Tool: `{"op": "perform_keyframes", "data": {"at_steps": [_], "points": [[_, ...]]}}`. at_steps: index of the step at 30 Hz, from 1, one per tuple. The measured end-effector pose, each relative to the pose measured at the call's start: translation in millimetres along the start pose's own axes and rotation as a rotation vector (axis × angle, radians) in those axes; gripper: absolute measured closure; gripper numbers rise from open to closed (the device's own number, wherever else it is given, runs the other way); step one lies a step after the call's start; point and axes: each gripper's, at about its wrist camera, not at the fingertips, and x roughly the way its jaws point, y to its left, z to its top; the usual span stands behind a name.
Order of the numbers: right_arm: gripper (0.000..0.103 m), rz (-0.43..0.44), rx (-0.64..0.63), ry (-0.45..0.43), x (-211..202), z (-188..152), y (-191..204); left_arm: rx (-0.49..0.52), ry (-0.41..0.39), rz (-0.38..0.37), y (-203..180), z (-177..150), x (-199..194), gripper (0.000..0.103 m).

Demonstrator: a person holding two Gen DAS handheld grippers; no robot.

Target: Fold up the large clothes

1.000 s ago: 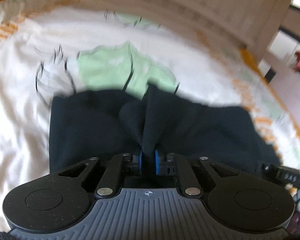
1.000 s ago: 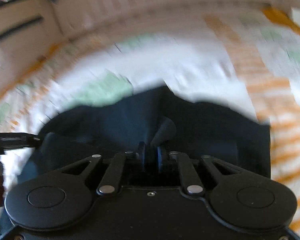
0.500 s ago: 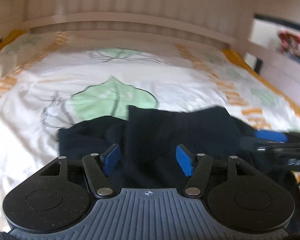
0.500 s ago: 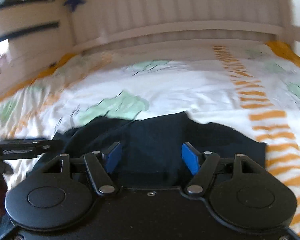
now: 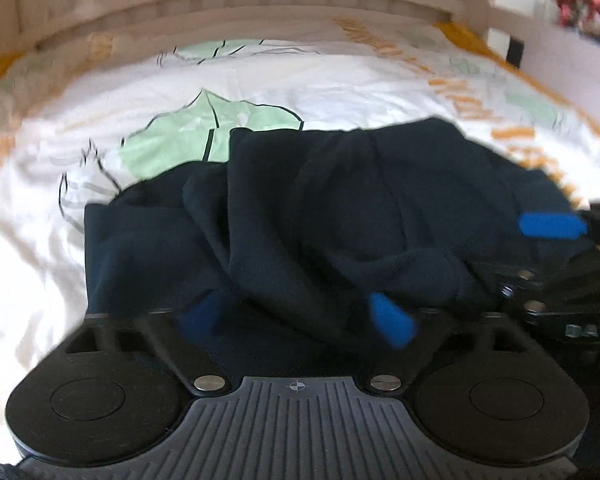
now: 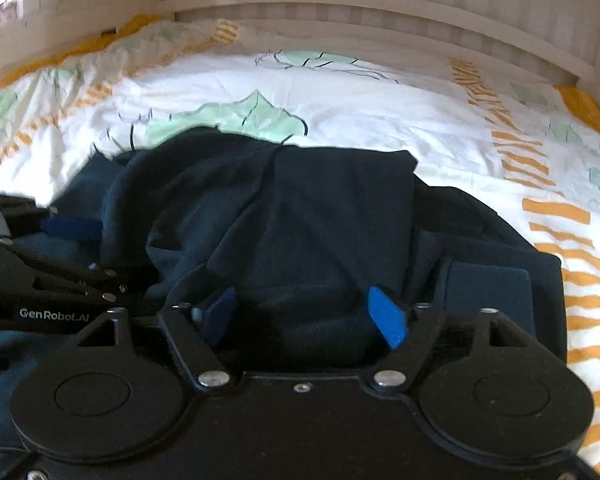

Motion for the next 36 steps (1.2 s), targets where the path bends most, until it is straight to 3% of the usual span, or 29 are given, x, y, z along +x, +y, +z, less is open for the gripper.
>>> {"op": "perform_keyframes", "data": {"at_steps": [2,6,11,17,26,29,36], "points": [[0.007,0.018,0.049,-0.022,-19,-2,-6,-0.056,-0.021,-0.034,7,-4,-17,0.0],[0.0,0.041,0.097,-0.063,-62,-12,-19,-0.127,-0.041,-0.053,19,-20,-60,0.0],[0.0,0.055,0.166,-0.065,-114,-37,-39,-0.189,-0.045,-0.079,34,-44,-111,0.0],[0.0,0.038,0.256,0.015,-160,-84,-61,-0.198,0.002,-0.078,46,-79,-150,0.0],[0.0,0.033,0.438,0.161,-183,-136,-78,-0.216,0.102,-0.056,54,-129,-167,0.0],[0.0,0.07,0.484,0.185,-185,-147,-78,-0.233,0.116,-0.051,57,-141,-170,0.0],[0.0,0.091,0.551,0.253,-180,-171,-83,-0.277,0.204,-0.061,64,-158,-156,0.0]]}}
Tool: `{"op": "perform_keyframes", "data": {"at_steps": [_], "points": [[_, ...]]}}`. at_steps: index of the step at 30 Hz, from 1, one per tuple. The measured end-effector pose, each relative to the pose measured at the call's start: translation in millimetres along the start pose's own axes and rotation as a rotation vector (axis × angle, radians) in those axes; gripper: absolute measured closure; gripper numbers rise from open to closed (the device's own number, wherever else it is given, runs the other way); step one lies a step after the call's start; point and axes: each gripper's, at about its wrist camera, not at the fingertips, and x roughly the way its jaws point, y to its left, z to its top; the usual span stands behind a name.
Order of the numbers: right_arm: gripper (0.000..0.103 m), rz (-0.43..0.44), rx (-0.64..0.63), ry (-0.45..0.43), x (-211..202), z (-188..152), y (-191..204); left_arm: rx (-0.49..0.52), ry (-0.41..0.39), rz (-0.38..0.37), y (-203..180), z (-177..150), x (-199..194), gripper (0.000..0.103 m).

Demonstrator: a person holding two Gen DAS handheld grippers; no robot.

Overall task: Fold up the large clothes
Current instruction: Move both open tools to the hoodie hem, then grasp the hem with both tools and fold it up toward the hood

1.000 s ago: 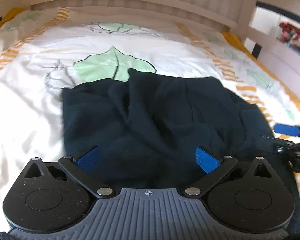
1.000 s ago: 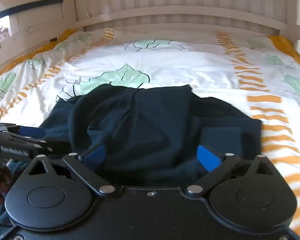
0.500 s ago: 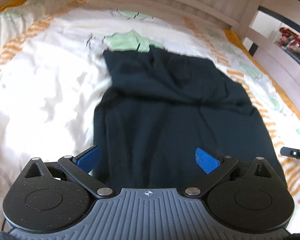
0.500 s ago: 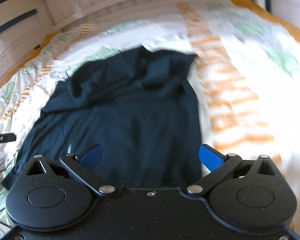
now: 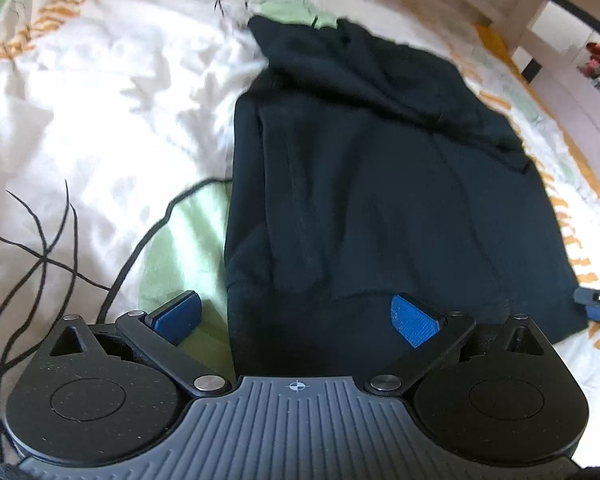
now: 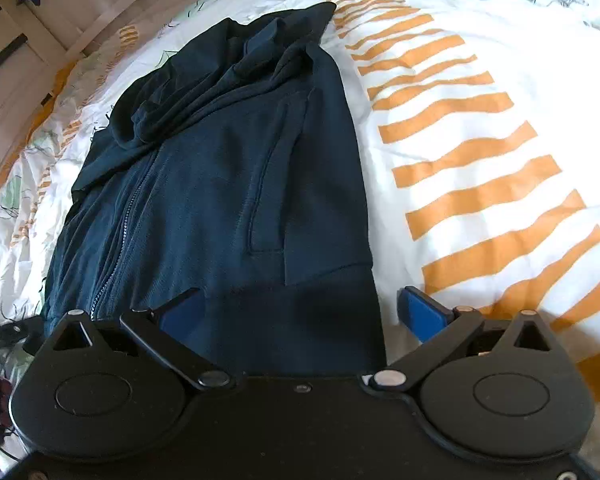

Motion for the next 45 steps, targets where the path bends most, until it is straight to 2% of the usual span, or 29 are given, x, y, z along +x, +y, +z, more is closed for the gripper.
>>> {"op": "perform_keyframes", "data": {"at_steps": [10,19,28,34,35,37,39,40,41,43,44,45], "points": [[0.0,0.071,0.061,-0.005,4,-1,-15,0.069,0.026,0.079,-16,1,22,0.0],[0.0,0.034,-0.001,-0.01,7,-2,-7,0.069,0.002,0.113,-21,-1,27,0.0],[0.0,0.025,-0.016,-0.005,8,-2,-4,0.059,0.001,0.122,-22,0,27,0.0],[0.0,0.089,0.0,0.002,4,-2,-8,0.038,-0.005,0.096,-17,1,24,0.001],[0.001,0.107,-0.003,0.004,4,-3,-7,0.038,-0.01,0.093,-18,0,23,0.003],[0.012,0.106,-0.017,0.002,2,-4,-5,0.042,-0.028,0.08,-20,-3,18,0.019],[0.034,0.078,-0.039,-0.005,0,-6,-1,0.042,-0.045,0.077,-23,-6,14,0.031],[0.038,0.067,-0.046,-0.007,0,-7,0,0.041,-0.054,0.078,-24,-7,12,0.035],[0.042,0.066,-0.047,-0.01,0,-7,0,0.035,-0.065,0.078,-23,-8,10,0.045],[0.054,0.052,-0.04,-0.016,-1,-7,0,0.01,-0.083,0.06,-20,-9,6,0.056],[0.063,0.047,-0.033,-0.022,-2,-7,-1,-0.001,-0.096,0.056,-19,-9,2,0.063],[0.071,0.051,-0.025,-0.028,-3,-7,-2,-0.014,-0.113,0.054,-17,-10,-1,0.081]]}}
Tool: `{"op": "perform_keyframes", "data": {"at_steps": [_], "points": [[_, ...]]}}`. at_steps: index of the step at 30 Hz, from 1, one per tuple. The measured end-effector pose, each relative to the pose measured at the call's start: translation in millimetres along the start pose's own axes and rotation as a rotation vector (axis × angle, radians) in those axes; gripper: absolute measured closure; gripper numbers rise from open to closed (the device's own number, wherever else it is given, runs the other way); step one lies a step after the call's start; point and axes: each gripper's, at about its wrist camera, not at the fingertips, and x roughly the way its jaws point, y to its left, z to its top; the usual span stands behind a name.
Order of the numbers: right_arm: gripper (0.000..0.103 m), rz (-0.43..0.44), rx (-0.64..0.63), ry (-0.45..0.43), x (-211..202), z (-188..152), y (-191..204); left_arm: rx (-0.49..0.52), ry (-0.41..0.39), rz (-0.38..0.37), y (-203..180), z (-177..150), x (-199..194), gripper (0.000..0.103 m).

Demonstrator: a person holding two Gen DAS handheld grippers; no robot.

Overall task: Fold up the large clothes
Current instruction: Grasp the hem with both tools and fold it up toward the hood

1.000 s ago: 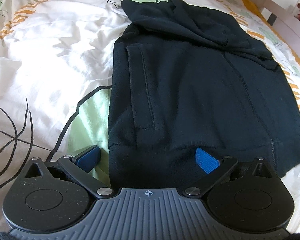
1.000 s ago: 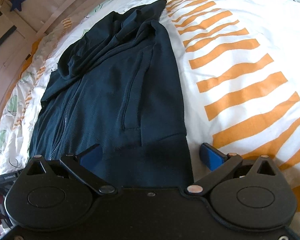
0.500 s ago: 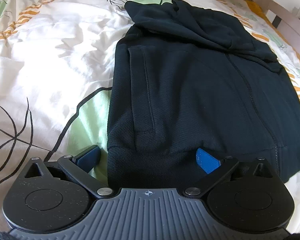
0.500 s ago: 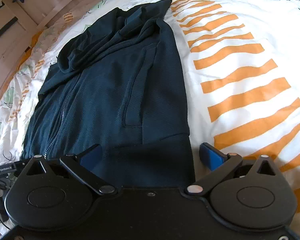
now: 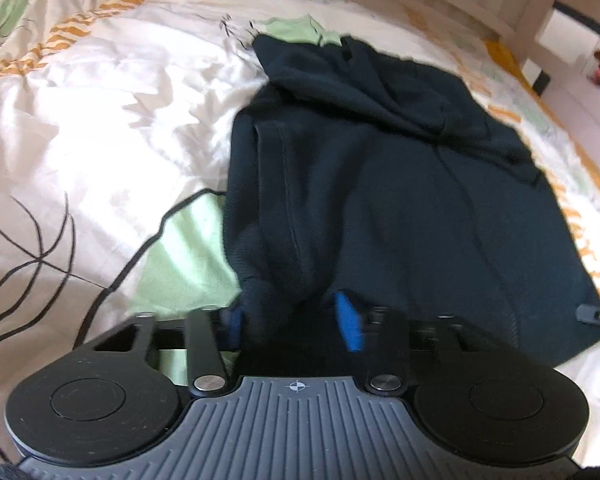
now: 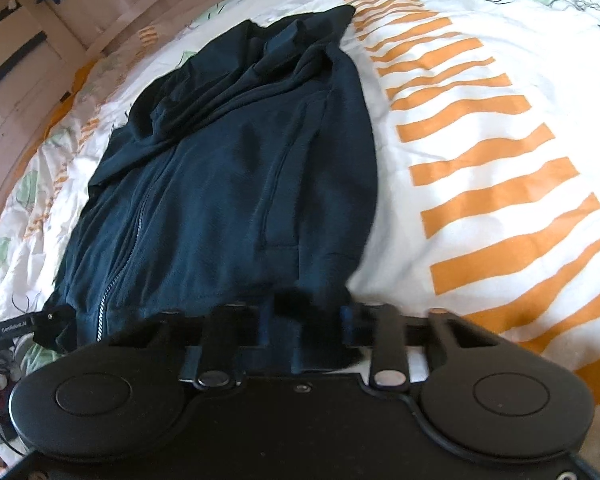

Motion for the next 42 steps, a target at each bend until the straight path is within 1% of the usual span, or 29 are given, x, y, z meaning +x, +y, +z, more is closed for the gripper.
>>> {"op": "perform_keyframes", "data": {"at_steps": [1,3,5,8,10,11,13,14,15,16,17,18,20,22,25,27,29,32,33,36,38,40,42], "points": [[0.074,0.005,0.005,-0.008,-2,0,-1,-0.02,-0.021,0.02,3,0,-4,0.087],[0.08,0.027,0.026,-0.03,-6,1,-5,-0.094,-0.048,-0.043,15,1,-9,0.091],[0.082,0.068,0.047,-0.069,-13,2,-8,-0.147,-0.069,-0.072,23,2,-15,0.091],[0.086,0.108,0.068,-0.127,-27,5,-9,-0.145,-0.078,-0.069,25,3,-18,0.091],[0.087,0.083,0.092,-0.145,-35,8,-11,-0.121,-0.044,-0.038,21,4,-11,0.09],[0.087,0.071,0.1,-0.121,-33,10,-12,-0.112,-0.025,-0.018,19,5,-7,0.087],[0.087,0.05,0.104,-0.082,-25,10,-13,-0.106,0.009,0.001,15,5,2,0.085],[0.087,0.032,0.094,-0.054,-18,9,-12,-0.101,0.026,-0.002,14,6,6,0.077],[0.086,0.028,0.088,-0.034,-14,9,-12,-0.1,0.036,-0.015,14,7,8,0.074],[0.085,0.031,0.086,-0.02,-12,9,-12,-0.095,0.036,-0.018,13,7,8,0.075],[0.084,0.038,0.089,-0.02,-11,10,-12,-0.092,0.035,-0.028,14,8,8,0.082],[0.084,0.051,0.089,-0.021,-11,10,-12,-0.1,0.027,-0.054,15,7,6,0.092],[0.084,0.077,0.087,-0.03,-14,10,-12,-0.137,-0.015,-0.112,20,5,-2,0.093],[0.086,0.12,0.092,-0.055,-20,10,-11,-0.186,-0.06,-0.165,26,8,-11,0.094],[0.088,0.235,0.141,-0.132,-34,17,-14,-0.271,-0.124,-0.253,36,19,-26,0.094],[0.088,0.298,0.168,-0.185,-43,29,-14,-0.299,-0.171,-0.287,38,34,-33,0.094],[0.088,0.343,0.18,-0.236,-49,43,-11,-0.31,-0.22,-0.314,37,52,-38,0.094],[0.088,0.405,0.192,-0.298,-50,75,-4,-0.337,-0.283,-0.349,39,90,-39,0.094],[0.088,0.413,0.189,-0.31,-48,86,-1,-0.345,-0.305,-0.356,40,106,-36,0.093],[0.088,0.411,0.172,-0.35,-39,126,6,-0.335,-0.341,-0.359,35,146,-23,0.093],[0.088,0.395,0.164,-0.373,-28,153,10,-0.33,-0.348,-0.358,30,175,-5,0.093],[0.088,0.374,0.156,-0.382,-13,178,13,-0.327,-0.347,-0.334,24,196,14,0.093],[0.088,0.333,0.141,-0.382,8,205,17,-0.314,-0.342,-0.301,21,214,35,0.093]]}}
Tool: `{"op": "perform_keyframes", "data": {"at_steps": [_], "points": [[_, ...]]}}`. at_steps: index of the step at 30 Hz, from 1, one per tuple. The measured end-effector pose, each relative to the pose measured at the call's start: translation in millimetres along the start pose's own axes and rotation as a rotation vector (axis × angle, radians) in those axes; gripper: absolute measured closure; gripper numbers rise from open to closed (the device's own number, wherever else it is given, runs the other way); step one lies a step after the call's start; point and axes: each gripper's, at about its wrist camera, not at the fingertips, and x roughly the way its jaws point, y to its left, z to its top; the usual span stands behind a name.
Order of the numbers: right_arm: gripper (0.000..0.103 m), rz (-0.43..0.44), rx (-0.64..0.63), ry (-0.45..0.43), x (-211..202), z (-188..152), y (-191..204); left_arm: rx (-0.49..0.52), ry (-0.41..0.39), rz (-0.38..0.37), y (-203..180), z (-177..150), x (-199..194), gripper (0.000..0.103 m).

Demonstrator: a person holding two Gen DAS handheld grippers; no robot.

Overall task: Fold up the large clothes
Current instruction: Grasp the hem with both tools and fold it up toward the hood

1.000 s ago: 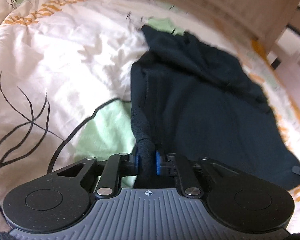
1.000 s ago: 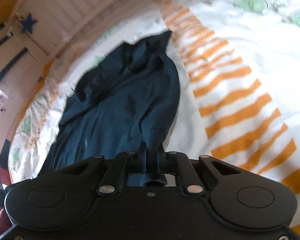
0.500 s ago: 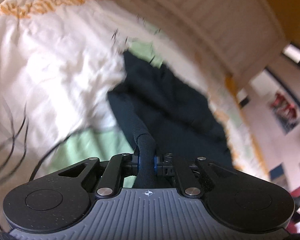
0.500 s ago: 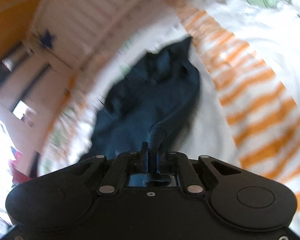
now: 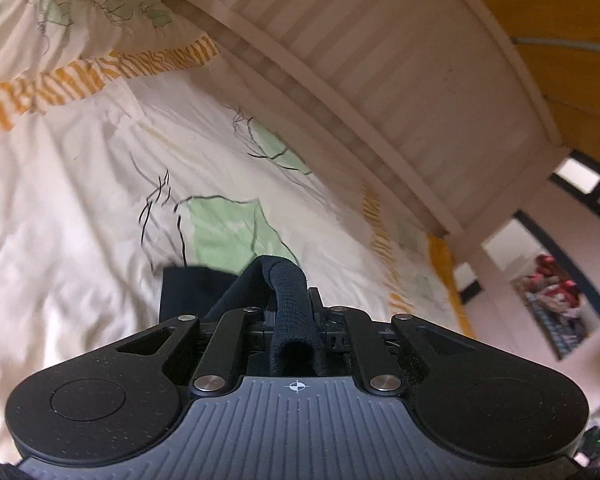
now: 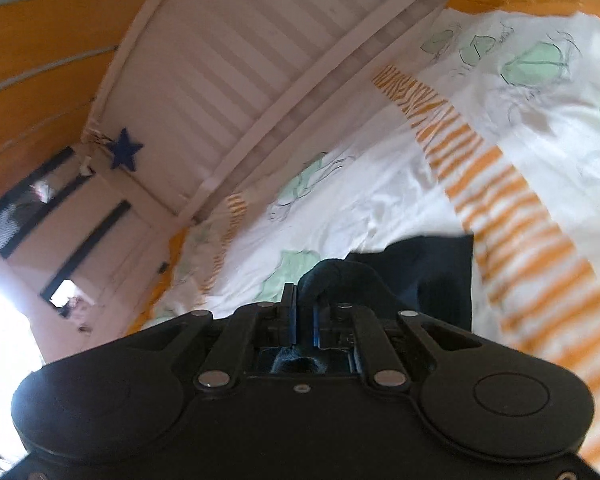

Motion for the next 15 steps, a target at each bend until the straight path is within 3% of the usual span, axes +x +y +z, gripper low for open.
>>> {"op": "perform_keyframes", "data": {"at_steps": [2,8,11,13,14,15], "points": [[0.088,-0.036,-0.01,0.007,21,8,-7,0.025,0.007,0.036,3,5,27,0.093],[0.088,-0.16,-0.004,0.083,100,21,-43,-0.04,0.08,0.148,30,2,94,0.092],[0.083,-0.19,0.008,0.094,121,18,-61,-0.069,0.094,0.148,41,-1,111,0.086],[0.079,-0.191,0.029,0.077,127,14,-70,-0.147,0.103,0.113,52,1,117,0.077],[0.076,-0.186,0.045,0.067,127,14,-72,-0.18,0.101,0.091,55,1,116,0.067],[0.063,-0.175,0.063,0.057,124,13,-75,-0.198,0.092,0.067,56,1,113,0.05]]}}
